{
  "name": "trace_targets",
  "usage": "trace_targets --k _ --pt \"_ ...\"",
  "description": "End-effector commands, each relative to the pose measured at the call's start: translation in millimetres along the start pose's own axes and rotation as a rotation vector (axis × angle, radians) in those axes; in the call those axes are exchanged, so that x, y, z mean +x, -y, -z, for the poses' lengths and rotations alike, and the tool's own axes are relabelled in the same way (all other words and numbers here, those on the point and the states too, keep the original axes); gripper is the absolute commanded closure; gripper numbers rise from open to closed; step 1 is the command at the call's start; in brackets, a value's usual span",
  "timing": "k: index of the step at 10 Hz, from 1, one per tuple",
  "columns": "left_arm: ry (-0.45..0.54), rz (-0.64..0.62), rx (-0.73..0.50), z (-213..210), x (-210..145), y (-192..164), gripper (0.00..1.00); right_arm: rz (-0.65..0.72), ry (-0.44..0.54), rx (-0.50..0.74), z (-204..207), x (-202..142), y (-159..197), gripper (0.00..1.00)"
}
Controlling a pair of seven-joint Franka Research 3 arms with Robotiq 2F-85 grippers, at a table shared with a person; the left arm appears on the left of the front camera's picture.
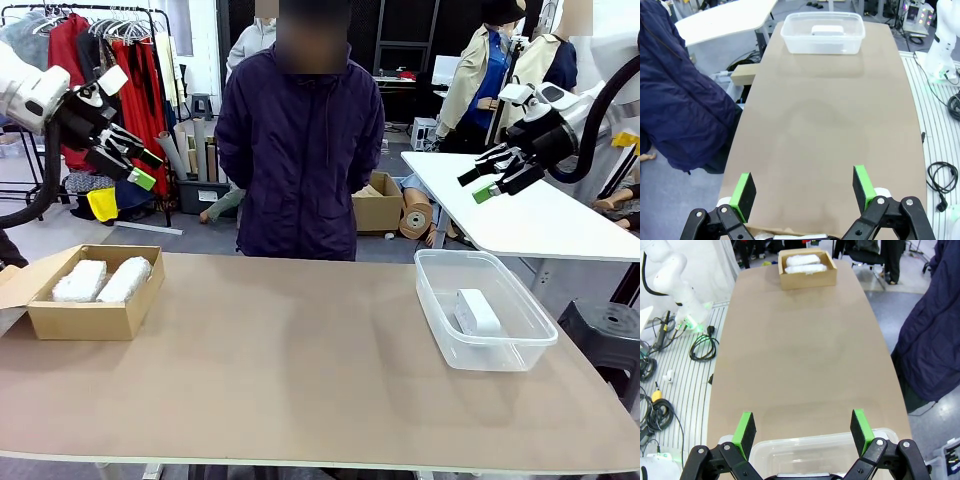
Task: Separate and place wrapped and unwrapped clocks.
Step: If the picked Digital clock is wrapped, place it in the Package Box ; if not, place it in the Organizing box.
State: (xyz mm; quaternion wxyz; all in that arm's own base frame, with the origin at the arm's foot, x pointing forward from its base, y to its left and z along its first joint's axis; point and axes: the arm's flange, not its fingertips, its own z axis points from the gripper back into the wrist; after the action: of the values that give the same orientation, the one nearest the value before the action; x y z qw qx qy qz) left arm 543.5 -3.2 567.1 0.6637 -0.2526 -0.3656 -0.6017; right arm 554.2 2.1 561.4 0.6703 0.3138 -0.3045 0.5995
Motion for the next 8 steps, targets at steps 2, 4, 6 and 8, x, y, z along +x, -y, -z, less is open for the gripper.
trace_targets --k 2,4,6,8 --pt "0.0 -0.002 0.005 -0.9 0.3 -0.2 0.0 -0.006 0.001 -0.002 -0.7 1.9 -1.4 0.0" --pt "0.0 -0.002 0.005 -0.9 0.3 -0.2 0.0 -0.006 0.001 -0.002 -0.7 1.9 -1.4 0.0" --pt "0.0 -0.002 0.005 -0.9 0.3 -0.2 0.0 -0.006 0.001 -0.002 -0.7 1.9 -1.4 0.0" --pt "0.0 -0.002 0.005 -0.9 0.3 -0.2 0.0 -0.006 0.001 -0.002 -0.7 1.9 -1.4 0.0"
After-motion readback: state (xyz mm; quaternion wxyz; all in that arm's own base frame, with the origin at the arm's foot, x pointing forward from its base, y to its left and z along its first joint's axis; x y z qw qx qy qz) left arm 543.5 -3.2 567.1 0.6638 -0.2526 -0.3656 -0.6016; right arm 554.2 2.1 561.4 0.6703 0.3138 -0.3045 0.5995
